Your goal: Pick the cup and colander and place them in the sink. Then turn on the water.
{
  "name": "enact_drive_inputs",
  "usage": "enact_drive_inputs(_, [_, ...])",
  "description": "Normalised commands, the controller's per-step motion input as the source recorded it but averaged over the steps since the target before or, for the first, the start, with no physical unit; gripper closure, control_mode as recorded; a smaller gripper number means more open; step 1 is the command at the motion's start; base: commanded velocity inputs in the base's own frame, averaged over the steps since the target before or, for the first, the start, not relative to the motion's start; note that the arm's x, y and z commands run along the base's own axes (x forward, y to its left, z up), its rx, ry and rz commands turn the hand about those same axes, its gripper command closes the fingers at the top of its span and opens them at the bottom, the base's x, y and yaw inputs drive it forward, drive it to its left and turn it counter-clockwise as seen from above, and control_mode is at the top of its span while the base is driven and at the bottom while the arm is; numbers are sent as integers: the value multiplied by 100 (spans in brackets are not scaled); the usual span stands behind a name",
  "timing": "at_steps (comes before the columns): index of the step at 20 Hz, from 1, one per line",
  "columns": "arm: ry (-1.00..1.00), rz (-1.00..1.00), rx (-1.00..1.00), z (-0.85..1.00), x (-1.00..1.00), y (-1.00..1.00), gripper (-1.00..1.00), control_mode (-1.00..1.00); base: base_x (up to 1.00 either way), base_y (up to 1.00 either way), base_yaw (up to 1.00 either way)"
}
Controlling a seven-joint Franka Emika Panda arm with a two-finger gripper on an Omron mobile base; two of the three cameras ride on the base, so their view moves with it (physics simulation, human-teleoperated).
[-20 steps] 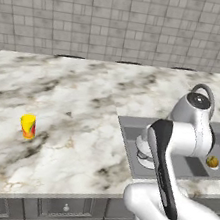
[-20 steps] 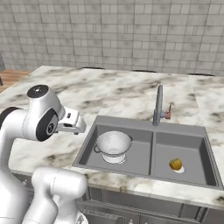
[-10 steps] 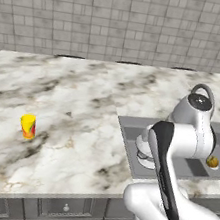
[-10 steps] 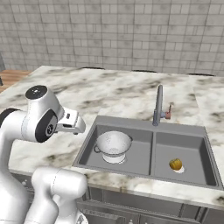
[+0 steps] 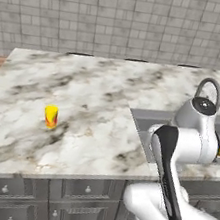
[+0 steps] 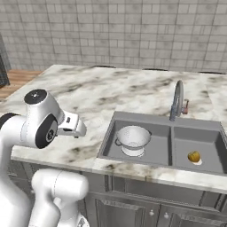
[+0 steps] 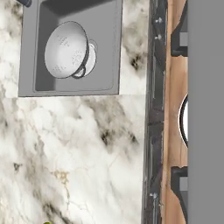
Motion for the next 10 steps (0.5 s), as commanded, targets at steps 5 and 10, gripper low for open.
enact_drive_inputs(5, [0, 0, 0, 0, 0, 0, -100, 100, -1, 100, -3])
enact_drive_inputs(10, [0, 0, 0, 0, 0, 0, -100, 100, 27, 100, -12])
